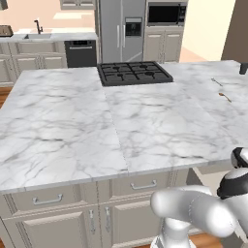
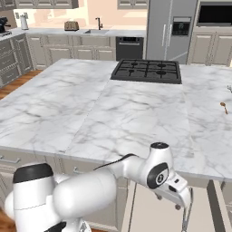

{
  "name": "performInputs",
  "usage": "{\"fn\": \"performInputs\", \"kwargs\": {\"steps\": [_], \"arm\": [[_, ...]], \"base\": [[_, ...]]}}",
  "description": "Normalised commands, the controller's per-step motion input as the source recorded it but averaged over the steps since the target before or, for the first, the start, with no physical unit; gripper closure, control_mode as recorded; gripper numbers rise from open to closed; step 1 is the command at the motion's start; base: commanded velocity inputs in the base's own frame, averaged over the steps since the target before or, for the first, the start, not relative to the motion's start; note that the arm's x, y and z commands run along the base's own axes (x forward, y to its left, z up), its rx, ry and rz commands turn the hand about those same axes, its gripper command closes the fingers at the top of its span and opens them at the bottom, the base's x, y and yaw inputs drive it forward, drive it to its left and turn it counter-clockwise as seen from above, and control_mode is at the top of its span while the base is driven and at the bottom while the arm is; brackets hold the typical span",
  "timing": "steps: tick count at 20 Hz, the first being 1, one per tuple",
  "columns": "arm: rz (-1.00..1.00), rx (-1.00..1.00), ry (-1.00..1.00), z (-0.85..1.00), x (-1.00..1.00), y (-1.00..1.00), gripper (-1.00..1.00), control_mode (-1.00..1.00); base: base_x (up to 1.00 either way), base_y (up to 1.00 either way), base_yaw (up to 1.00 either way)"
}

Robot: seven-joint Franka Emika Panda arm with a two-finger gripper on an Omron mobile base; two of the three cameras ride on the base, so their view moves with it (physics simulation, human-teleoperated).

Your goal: Take the tongs from the drawer on the right and place them on the dining counter next to the tray containing the kebab skewer.

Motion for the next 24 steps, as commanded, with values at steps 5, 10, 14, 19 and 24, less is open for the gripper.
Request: {"fn": "performInputs", "kwargs": {"steps": [5,10,14,19,24], "arm": [[0.2,0.15,0.02,-0.06,0.22,-0.22,-1.0,-1.0],[0.13,0.05,0.0,-0.18,0.28,-0.1,-1.0,-1.0],[0.13,0.07,0.02,-0.2,0.3,-0.11,-1.0,-1.0],[0.13,0.08,0.03,-0.2,0.23,-0.08,-1.0,-1.0],[0.14,0.07,0.06,-0.22,0.13,-0.19,-1.0,-1.0]], "base": [[0.0,0.0,0.0],[0.0,0.0,0.0],[0.0,0.0,0.0],[0.0,0.0,0.0],[0.0,0.0,0.0]]}}
